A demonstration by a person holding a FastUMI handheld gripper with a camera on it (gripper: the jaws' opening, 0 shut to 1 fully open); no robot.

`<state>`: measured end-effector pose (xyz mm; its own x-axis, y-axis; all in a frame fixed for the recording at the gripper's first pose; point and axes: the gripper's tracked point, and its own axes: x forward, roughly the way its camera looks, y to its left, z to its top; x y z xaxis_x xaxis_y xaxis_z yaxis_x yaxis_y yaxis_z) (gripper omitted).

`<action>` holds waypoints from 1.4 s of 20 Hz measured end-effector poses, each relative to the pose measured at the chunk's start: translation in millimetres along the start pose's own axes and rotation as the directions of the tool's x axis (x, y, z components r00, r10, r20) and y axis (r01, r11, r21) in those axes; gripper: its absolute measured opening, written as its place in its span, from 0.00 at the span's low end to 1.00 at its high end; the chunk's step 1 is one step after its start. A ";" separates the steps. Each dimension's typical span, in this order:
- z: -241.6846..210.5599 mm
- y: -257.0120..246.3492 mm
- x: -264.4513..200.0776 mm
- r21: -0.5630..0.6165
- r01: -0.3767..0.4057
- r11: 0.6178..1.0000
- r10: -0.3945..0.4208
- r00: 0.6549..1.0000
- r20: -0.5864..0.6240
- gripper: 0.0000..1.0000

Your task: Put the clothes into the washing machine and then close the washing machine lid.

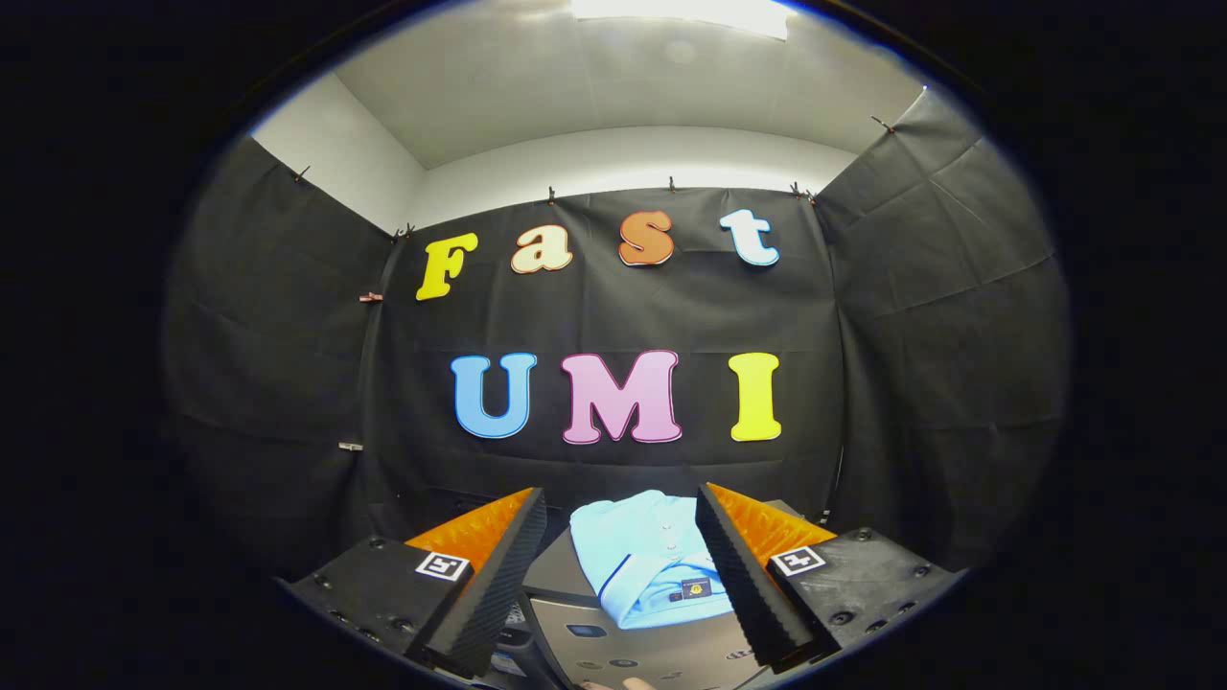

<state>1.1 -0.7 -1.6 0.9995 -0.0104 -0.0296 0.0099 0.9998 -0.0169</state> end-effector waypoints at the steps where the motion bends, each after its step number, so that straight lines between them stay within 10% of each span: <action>1: 1.2 -2.2 0.3 -0.001 0.004 1.000 -0.004 1.000 0.000 0.98; 16: -24.5 -37.5 122.8 0.003 0.033 0.999 -0.032 0.979 -0.203 0.98; 28: -130.1 -63.8 247.4 0.045 0.068 0.997 -0.030 0.820 -0.572 0.98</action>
<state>243.8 -69.3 -137.8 0.8019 -0.0479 -0.5955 0.0787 0.9966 0.0259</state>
